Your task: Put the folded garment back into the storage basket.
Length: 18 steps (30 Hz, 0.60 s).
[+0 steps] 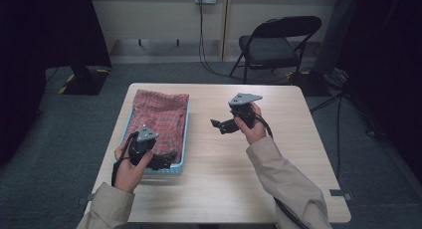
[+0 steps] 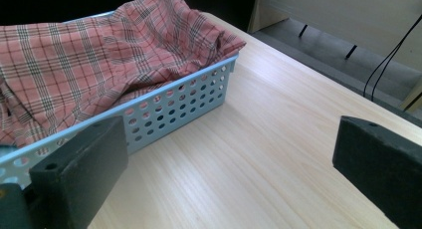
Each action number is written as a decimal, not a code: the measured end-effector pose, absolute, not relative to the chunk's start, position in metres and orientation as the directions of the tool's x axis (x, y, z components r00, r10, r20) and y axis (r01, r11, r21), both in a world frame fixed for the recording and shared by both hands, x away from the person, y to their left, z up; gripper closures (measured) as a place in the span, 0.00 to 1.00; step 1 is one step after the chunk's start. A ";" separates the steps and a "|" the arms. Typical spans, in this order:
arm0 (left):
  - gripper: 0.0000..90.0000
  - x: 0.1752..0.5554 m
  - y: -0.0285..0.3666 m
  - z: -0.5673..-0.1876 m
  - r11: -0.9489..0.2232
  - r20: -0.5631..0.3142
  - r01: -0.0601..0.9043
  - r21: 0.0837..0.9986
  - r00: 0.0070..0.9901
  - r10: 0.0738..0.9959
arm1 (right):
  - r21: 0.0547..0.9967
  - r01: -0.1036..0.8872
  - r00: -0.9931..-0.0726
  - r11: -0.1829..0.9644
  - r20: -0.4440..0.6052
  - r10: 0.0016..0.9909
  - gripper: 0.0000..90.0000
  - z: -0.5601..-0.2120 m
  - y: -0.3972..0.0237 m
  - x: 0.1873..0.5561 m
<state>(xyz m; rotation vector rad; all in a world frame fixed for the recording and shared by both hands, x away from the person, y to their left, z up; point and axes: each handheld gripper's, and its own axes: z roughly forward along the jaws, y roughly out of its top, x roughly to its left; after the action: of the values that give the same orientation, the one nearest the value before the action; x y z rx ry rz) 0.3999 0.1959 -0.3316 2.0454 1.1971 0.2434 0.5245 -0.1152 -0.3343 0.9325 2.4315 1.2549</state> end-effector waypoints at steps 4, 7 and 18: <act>0.06 0.399 0.191 -0.331 -0.296 -0.195 0.669 0.682 0.557 0.807 | 0.795 0.432 -0.762 0.426 0.069 0.644 0.00 -0.338 -0.122 0.522; 0.06 0.398 0.186 -0.331 -0.294 -0.201 0.668 0.684 0.559 0.805 | 0.791 0.438 -0.761 0.427 0.072 0.645 0.00 -0.340 -0.127 0.521; 0.06 0.398 0.169 -0.331 -0.311 -0.218 0.655 0.689 0.597 0.772 | 0.787 0.446 -0.756 0.426 0.076 0.650 0.00 -0.344 -0.142 0.515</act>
<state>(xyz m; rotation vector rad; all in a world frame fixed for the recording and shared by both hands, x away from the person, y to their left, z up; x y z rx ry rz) 0.3982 0.1688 -0.3308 2.0532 1.1271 0.1940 0.5150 -0.1420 -0.3442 0.9579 2.4413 1.2371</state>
